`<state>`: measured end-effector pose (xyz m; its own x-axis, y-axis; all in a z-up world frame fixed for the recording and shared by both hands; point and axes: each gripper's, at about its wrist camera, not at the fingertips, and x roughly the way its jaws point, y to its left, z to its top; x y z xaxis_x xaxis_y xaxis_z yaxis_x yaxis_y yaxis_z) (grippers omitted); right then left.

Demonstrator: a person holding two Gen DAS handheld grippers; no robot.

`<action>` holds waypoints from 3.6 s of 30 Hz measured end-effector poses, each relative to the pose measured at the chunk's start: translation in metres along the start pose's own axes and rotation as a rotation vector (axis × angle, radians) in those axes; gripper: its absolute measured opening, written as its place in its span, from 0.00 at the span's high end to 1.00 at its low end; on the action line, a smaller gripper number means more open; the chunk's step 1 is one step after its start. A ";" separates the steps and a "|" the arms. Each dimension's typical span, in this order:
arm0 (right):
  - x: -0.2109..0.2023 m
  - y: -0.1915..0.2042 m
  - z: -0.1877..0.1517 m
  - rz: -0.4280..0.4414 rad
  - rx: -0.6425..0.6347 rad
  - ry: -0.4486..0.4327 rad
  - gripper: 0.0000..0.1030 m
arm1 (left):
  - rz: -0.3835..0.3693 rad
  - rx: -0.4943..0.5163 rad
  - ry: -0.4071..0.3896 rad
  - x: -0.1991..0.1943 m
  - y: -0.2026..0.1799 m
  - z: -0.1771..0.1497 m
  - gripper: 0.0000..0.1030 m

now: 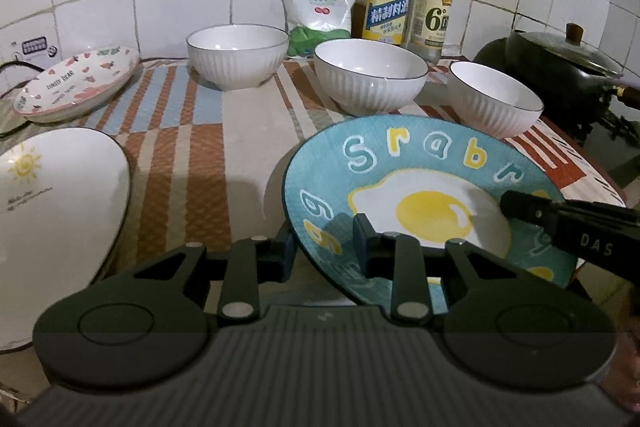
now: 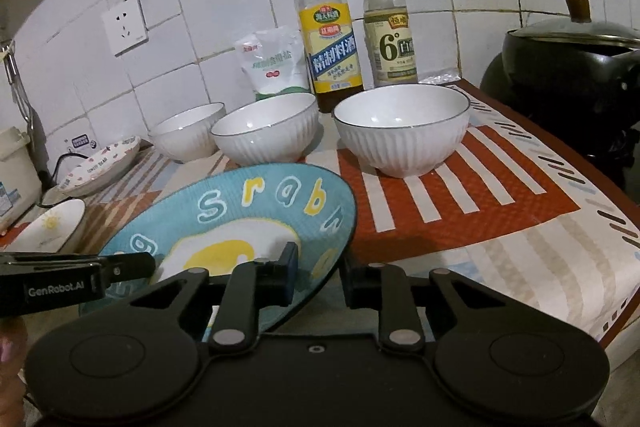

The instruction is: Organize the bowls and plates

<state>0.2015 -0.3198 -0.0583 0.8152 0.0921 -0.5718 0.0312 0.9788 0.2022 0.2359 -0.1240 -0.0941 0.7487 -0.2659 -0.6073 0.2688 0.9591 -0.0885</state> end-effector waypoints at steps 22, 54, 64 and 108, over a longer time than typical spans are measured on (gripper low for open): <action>-0.024 0.107 0.019 0.168 -0.079 -0.047 0.76 | 0.144 -0.047 -0.104 -0.102 0.079 -0.001 0.73; 0.067 0.240 -0.003 0.330 -0.226 0.104 0.75 | 0.277 -0.187 -0.024 -0.103 0.226 -0.035 0.73; 0.077 0.237 0.007 0.366 -0.252 0.157 0.75 | 0.270 -0.178 0.006 -0.098 0.230 -0.032 0.73; 0.080 0.257 0.052 0.328 -0.508 0.476 0.72 | 0.280 -0.010 0.107 -0.106 0.221 -0.019 0.85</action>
<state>0.3051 -0.0701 -0.0109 0.3966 0.3484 -0.8493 -0.5322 0.8411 0.0965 0.2042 0.1185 -0.0645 0.7248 0.0205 -0.6886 0.0544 0.9947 0.0869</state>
